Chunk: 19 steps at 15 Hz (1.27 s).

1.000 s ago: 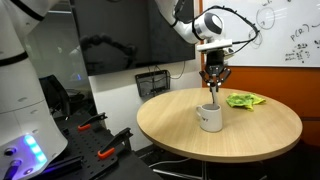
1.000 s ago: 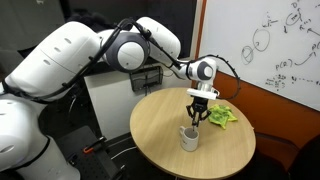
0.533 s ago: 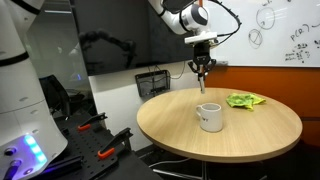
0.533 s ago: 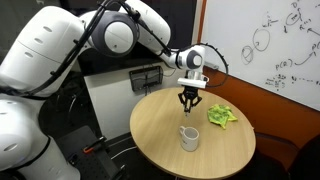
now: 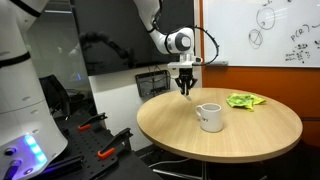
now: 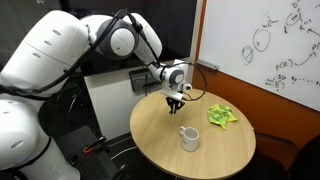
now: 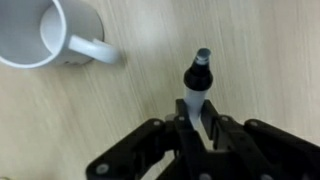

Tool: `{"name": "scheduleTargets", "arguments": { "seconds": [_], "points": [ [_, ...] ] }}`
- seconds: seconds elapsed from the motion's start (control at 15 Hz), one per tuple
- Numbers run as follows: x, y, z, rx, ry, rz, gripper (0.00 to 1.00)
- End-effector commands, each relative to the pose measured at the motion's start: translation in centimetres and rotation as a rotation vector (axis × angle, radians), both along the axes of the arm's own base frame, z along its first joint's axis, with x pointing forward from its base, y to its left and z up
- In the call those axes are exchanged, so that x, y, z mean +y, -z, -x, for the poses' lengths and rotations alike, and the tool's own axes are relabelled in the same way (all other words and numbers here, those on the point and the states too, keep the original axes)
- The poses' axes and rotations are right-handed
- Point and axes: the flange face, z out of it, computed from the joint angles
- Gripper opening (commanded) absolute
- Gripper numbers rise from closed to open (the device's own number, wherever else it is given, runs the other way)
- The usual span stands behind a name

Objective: Put the marker on the table

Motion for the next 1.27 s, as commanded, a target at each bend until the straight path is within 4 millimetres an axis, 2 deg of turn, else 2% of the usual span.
{"name": "scheduleTargets", "arguments": {
  "seconds": [0.0,0.2,0.33,0.47,0.53,0.73,0.93,1.07,1.2],
  "points": [
    [1.2,2.0,-0.5,-0.105,0.074,-0.006,0.05],
    [1.5,4.1,-0.1,-0.101,0.079,0.004,0.05],
    [1.3,4.9,0.4,-0.057,0.070,0.010,0.48],
    [1.2,5.0,0.9,-0.003,0.066,-0.001,0.52],
    [1.2,4.8,1.2,0.032,0.061,-0.006,0.58],
    [1.1,3.0,1.9,0.129,0.024,-0.027,0.79],
    [0.6,-0.7,2.0,0.134,0.009,-0.026,1.00],
    [0.1,-3.6,1.8,0.096,-0.005,-0.026,1.00],
    [-0.4,-5.2,1.5,0.088,-0.028,-0.028,1.00]
  ]
}}
